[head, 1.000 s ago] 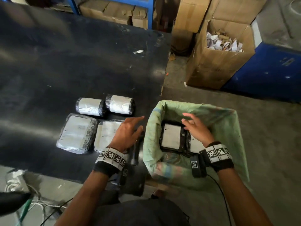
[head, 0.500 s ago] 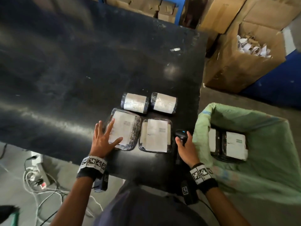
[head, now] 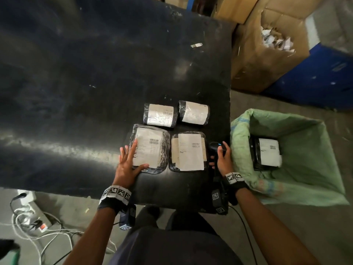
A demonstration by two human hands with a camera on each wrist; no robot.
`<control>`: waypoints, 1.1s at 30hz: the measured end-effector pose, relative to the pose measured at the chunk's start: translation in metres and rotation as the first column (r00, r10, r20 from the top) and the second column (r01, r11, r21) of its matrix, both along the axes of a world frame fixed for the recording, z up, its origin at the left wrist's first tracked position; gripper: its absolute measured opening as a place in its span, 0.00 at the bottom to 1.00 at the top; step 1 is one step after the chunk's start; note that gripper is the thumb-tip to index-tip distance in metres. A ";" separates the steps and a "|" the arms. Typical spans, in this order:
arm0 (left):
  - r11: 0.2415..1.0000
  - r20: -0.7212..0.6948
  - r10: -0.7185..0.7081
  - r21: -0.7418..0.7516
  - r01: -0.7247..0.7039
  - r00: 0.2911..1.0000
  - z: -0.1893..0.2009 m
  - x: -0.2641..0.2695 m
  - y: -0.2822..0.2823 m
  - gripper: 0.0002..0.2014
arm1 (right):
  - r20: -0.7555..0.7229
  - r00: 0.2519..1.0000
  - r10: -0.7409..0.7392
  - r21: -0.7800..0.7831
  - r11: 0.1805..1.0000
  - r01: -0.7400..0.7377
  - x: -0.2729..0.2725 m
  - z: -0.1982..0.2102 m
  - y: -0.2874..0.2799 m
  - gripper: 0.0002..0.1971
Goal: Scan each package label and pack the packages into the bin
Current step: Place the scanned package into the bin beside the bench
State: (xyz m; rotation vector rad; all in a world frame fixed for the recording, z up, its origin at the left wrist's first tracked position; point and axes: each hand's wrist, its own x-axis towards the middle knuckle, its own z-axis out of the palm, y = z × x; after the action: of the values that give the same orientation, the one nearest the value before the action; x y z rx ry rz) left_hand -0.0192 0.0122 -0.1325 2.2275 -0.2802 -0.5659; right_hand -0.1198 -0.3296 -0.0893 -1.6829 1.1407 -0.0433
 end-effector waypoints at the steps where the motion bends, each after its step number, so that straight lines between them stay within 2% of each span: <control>1: 1.000 0.010 0.005 -0.007 -0.005 1.000 0.002 -0.001 -0.001 0.51 | -0.003 1.000 -0.002 0.003 1.000 0.003 0.000 -0.002 -0.001 0.24; 5: 0.992 0.089 0.007 -0.126 0.004 0.996 0.013 -0.004 -0.004 0.48 | -0.024 1.000 -0.002 0.011 1.000 0.002 0.000 -0.004 -0.005 0.24; 8: 0.989 0.086 0.067 -0.138 -0.054 0.994 0.029 -0.001 -0.014 0.50 | -0.015 1.000 -0.006 0.025 1.000 0.006 -0.001 -0.005 -0.007 0.24; 13: 0.990 -0.019 0.126 0.060 -0.125 0.992 0.051 0.016 -0.033 0.51 | 0.003 1.000 -0.001 0.050 0.999 0.001 -0.003 0.000 -0.007 0.23; 16: 0.970 0.005 0.198 0.146 -0.197 0.980 0.055 0.017 -0.045 0.44 | 0.010 1.000 0.020 0.081 0.997 -0.021 -0.006 0.004 -0.009 0.23; 18: 0.957 -0.008 0.273 0.101 -0.271 0.962 0.052 0.014 -0.050 0.36 | 0.011 1.000 0.029 0.097 0.995 -0.030 -0.008 0.005 -0.012 0.23; 21: 0.920 -0.079 0.380 -0.073 -0.385 0.922 0.046 0.006 -0.052 0.29 | 0.028 0.999 0.046 0.111 0.993 -0.049 -0.010 0.006 -0.017 0.24; 23: 0.881 -0.118 0.427 -0.171 -0.442 0.896 0.045 0.001 -0.053 0.27 | 0.047 0.998 0.051 0.117 0.992 -0.056 -0.011 0.006 -0.020 0.24; 26: 0.832 -0.145 0.484 -0.231 -0.505 0.863 0.048 -0.013 -0.053 0.27 | 0.072 0.997 0.043 0.126 0.991 -0.052 -0.013 0.011 -0.022 0.23; 29: 0.811 -0.040 0.549 -0.213 -0.544 0.835 0.056 -0.026 -0.048 0.27 | 0.121 0.992 0.032 0.121 0.991 -0.047 -0.013 0.028 -0.023 0.23; 31: 0.809 0.086 0.580 -0.169 -0.562 0.810 0.068 -0.028 -0.051 0.29 | 0.165 0.986 0.037 0.114 0.992 -0.056 -0.010 0.046 -0.022 0.21; 33: 0.808 0.214 0.588 -0.196 -0.556 0.780 0.087 -0.027 -0.061 0.30 | 0.211 0.976 0.058 0.121 0.989 -0.085 -0.006 0.070 -0.020 0.20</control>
State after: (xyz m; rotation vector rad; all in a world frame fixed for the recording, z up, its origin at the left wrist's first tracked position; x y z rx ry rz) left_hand -0.0463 -0.0489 -0.0459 2.1136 0.2339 0.0862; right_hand -0.1254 -0.3492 -0.0195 -1.5632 0.9071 -0.0949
